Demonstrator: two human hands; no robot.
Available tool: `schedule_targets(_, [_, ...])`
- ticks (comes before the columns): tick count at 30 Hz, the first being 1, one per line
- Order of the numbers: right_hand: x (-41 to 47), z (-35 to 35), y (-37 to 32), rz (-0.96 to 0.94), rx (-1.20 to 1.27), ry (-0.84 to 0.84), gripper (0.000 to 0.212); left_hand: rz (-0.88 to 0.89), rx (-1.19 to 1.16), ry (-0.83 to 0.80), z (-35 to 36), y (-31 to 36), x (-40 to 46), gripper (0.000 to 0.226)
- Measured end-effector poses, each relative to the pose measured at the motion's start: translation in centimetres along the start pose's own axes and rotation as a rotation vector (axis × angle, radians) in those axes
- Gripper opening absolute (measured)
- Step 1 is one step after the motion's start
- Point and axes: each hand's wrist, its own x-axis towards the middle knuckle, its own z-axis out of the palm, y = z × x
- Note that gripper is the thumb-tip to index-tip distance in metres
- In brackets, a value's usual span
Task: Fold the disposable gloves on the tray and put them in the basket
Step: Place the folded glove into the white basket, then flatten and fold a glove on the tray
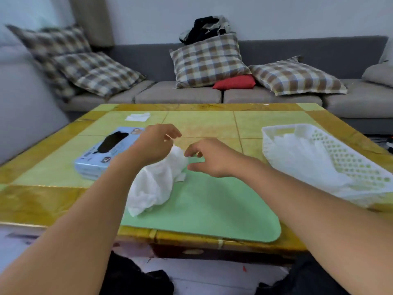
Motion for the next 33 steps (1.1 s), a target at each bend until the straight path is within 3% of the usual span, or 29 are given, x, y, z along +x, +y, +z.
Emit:
schedule_targets(4, [3.7, 3.4, -3.2, -0.077, 0.026, 0.071, 0.064, -0.149, 0.059, -0.070, -1.1, -6.5, -3.5, 0.027])
schedule_targets(9, [5.6, 6.4, -4.6, -0.105, -0.084, -0.092, 0.059, -0.152, 0.086, -0.114, -0.8, -8.5, -4.4, 0.040])
schedule_targets(14, [4.6, 6.6, -6.3, -0.114, 0.118, 0.179, 0.050, -0.138, 0.120, -0.181, -0.7, -9.2, -3.8, 0.043])
schedule_targets(16, [3.6, 7.0, -7.1, -0.154, 0.163, 0.017, 0.050, -0.154, 0.114, -0.204, -0.6, -9.5, -3.6, 0.040])
schedule_targets(18, [3.2, 8.0, -7.3, -0.203, 0.054, -0.141, 0.045, -0.167, 0.121, -0.222, -0.6, -9.8, -3.5, 0.036])
schedule_targets(22, [3.6, 7.3, -6.4, -0.179, 0.104, -0.131, 0.022, -0.162, 0.139, -0.225, -0.3, -9.8, -3.6, 0.038])
schedule_targets(26, [2.6, 5.4, -4.5, -0.190, 0.169, -0.214, 0.010, -0.140, 0.104, -0.214, -0.2, -10.0, -3.8, 0.057])
schedule_targets(29, [1.7, 3.8, -2.8, -0.150, 0.198, -0.283, 0.012, -0.123, 0.031, -0.206, -0.4, -9.6, -4.0, 0.047])
schedule_targets(31, [1.0, 2.4, -1.4, -0.080, 0.322, -0.440, 0.018, -0.130, 0.020, -0.186, -0.5, -9.2, -4.0, 0.036])
schedule_targets(33, [0.2, 1.4, -0.3, 0.029, 0.638, -0.509, 0.020, -0.132, -0.001, -0.124, -0.9, -8.2, -3.9, 0.056])
